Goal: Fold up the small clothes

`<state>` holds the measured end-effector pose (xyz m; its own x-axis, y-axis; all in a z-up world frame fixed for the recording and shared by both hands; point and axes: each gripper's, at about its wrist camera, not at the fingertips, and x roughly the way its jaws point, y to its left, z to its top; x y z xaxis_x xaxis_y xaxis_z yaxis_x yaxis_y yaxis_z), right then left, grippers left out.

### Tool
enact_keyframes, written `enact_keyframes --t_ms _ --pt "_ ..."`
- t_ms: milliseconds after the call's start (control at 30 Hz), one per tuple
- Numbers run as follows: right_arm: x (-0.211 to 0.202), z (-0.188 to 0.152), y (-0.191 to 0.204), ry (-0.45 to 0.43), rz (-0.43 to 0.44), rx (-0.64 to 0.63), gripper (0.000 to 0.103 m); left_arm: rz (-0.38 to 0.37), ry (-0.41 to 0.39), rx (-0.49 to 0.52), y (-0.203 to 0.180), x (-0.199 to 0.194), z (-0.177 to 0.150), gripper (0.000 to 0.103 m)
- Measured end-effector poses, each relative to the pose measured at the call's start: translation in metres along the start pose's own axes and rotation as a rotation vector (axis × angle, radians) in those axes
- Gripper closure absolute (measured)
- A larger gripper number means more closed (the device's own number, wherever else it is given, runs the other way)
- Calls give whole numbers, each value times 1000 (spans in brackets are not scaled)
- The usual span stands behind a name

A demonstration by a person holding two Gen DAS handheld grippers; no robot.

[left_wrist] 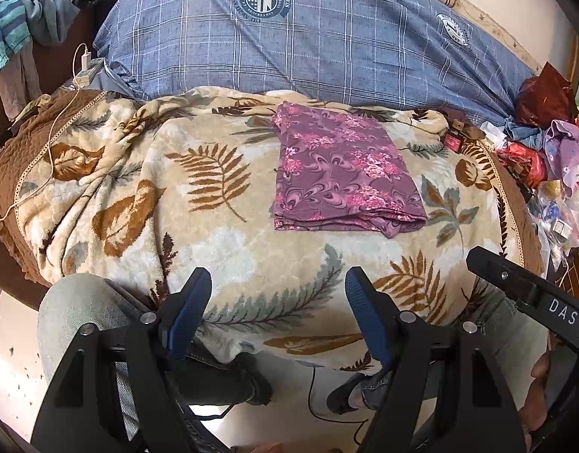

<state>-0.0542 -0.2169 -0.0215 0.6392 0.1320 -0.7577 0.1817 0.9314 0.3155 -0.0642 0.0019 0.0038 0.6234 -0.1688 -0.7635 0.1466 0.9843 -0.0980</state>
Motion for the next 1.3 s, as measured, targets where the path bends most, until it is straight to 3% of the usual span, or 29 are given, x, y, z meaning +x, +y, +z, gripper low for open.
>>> enact_keyframes --t_ms 1300 --pt "-7 -5 6 -25 -30 2 38 -16 12 33 5 7 0 30"
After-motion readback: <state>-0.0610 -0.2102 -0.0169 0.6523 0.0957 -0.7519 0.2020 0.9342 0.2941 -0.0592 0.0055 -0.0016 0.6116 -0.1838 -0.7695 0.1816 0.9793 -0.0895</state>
